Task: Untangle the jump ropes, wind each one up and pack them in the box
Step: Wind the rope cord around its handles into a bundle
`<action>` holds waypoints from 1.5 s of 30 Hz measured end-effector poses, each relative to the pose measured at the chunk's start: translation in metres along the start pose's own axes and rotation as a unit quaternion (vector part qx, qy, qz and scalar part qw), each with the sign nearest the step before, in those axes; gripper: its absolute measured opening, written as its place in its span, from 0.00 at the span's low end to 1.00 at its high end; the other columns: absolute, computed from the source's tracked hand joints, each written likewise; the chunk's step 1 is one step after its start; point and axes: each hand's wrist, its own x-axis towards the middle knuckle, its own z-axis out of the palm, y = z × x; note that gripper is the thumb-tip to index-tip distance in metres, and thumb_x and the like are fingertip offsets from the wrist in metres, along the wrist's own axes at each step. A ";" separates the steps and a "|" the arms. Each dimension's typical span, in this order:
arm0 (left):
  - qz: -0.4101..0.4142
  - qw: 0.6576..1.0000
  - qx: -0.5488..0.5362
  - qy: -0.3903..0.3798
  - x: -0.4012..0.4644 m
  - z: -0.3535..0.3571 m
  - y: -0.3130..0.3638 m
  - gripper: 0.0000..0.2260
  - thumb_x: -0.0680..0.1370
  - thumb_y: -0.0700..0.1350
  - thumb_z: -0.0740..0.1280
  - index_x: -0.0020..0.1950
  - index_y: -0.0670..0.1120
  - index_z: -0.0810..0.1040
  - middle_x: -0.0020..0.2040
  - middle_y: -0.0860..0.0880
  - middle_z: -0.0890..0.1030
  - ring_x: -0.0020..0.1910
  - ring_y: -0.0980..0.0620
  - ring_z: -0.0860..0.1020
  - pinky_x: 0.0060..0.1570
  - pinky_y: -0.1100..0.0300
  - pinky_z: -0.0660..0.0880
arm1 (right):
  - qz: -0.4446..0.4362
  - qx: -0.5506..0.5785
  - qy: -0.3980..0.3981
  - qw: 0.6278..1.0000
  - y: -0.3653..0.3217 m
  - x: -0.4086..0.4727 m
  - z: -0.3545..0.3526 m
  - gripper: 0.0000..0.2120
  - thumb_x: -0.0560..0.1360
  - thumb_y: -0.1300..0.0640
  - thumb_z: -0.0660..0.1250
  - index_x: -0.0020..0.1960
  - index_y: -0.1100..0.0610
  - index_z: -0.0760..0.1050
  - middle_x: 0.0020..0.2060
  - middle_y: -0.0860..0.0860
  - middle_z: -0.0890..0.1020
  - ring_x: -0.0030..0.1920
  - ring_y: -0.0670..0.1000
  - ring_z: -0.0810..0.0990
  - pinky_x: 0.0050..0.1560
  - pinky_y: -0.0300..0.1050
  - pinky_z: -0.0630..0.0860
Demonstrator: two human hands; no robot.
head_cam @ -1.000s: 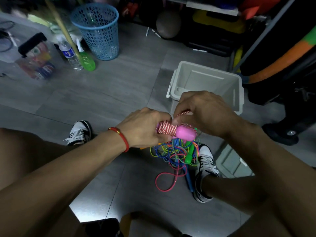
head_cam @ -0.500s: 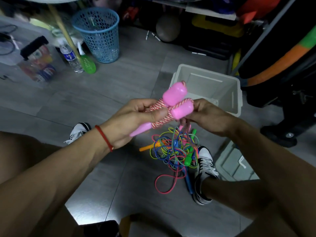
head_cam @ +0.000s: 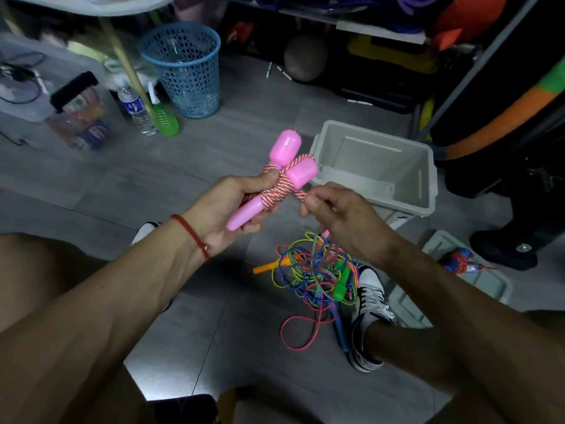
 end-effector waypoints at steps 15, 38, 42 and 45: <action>0.310 0.876 0.286 0.233 0.026 0.016 -0.033 0.16 0.73 0.59 0.71 0.54 0.50 0.83 0.42 0.49 0.84 0.39 0.51 0.82 0.40 0.49 0.80 | 0.187 0.086 0.121 0.971 -0.039 0.002 0.014 0.14 0.79 0.52 0.66 0.41 0.59 0.84 0.20 0.43 0.70 0.22 0.43 0.65 0.30 0.41 0.63; 0.080 0.974 -0.092 -0.193 -0.011 0.004 0.012 0.16 0.78 0.48 0.62 0.53 0.36 0.80 0.48 0.36 0.82 0.40 0.42 0.80 0.43 0.49 0.81 | -0.061 0.177 -0.003 0.982 -0.051 0.017 -0.028 0.11 0.79 0.54 0.64 0.44 0.55 0.83 0.29 0.41 0.79 0.33 0.37 0.73 0.38 0.30 0.70; 0.132 0.980 -0.057 -0.139 0.001 0.002 0.008 0.14 0.75 0.49 0.68 0.51 0.38 0.79 0.43 0.42 0.79 0.38 0.48 0.76 0.42 0.53 0.78 | -0.047 0.141 0.048 0.988 -0.044 0.027 -0.024 0.10 0.76 0.47 0.67 0.46 0.51 0.85 0.39 0.47 0.86 0.41 0.41 0.78 0.47 0.45 0.79; 0.164 0.985 0.005 -0.048 0.011 -0.001 0.005 0.14 0.76 0.46 0.68 0.56 0.38 0.80 0.44 0.44 0.81 0.38 0.52 0.76 0.41 0.56 0.76 | -0.008 -0.010 0.112 0.994 -0.038 0.030 -0.017 0.16 0.75 0.37 0.66 0.41 0.48 0.84 0.35 0.54 0.85 0.35 0.52 0.80 0.41 0.51 0.78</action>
